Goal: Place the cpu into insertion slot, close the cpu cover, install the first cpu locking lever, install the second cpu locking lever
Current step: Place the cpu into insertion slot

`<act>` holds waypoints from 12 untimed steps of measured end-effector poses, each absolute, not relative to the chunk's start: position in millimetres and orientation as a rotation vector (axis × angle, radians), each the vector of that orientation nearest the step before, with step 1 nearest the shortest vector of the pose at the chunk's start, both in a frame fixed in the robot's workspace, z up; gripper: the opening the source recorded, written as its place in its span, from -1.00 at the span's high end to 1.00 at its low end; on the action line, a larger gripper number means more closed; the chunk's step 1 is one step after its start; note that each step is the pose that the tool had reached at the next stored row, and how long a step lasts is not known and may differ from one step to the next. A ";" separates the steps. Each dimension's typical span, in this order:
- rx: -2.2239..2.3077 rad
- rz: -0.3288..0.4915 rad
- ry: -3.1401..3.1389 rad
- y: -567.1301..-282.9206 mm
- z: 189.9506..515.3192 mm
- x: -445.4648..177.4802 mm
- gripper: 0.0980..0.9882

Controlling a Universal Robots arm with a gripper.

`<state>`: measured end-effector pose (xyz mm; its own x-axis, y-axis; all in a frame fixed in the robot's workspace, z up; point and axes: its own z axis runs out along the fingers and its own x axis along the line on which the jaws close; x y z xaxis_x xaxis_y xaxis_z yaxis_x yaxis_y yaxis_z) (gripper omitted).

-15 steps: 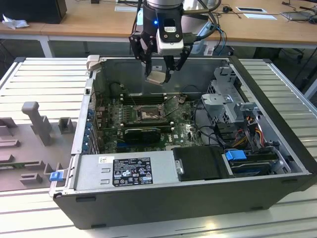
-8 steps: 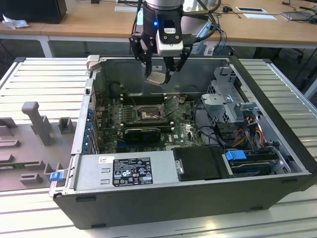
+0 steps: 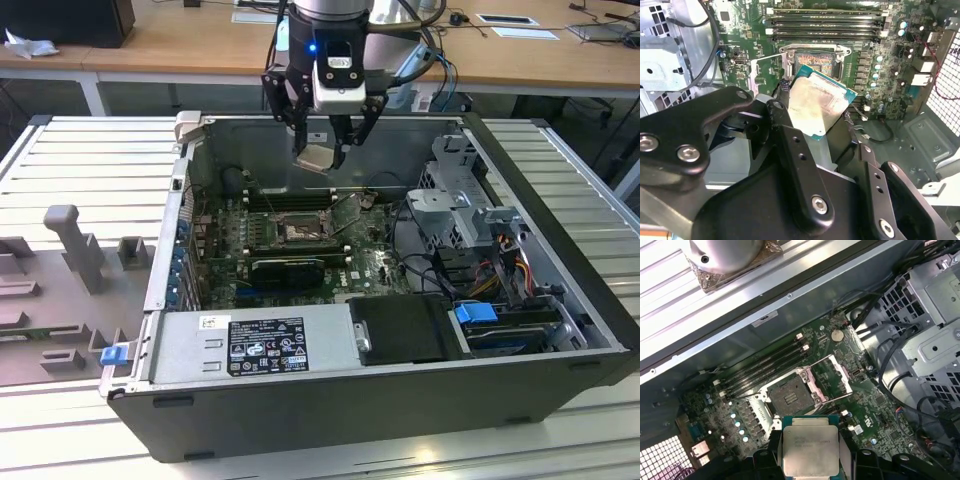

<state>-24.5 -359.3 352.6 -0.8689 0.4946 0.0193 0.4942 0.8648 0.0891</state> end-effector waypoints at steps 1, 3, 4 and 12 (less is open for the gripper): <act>0.817 0.143 3.025 -359.3 352.5 -24.5 0.00; 0.835 0.143 3.020 -359.3 352.1 -24.9 0.00; 0.845 0.143 3.017 -359.3 351.7 -25.1 0.00; 0.949 0.142 2.983 -359.4 350.8 -25.4 0.00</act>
<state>-25.4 -359.4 350.8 -0.8166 0.5769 0.0193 0.5761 0.8125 0.0890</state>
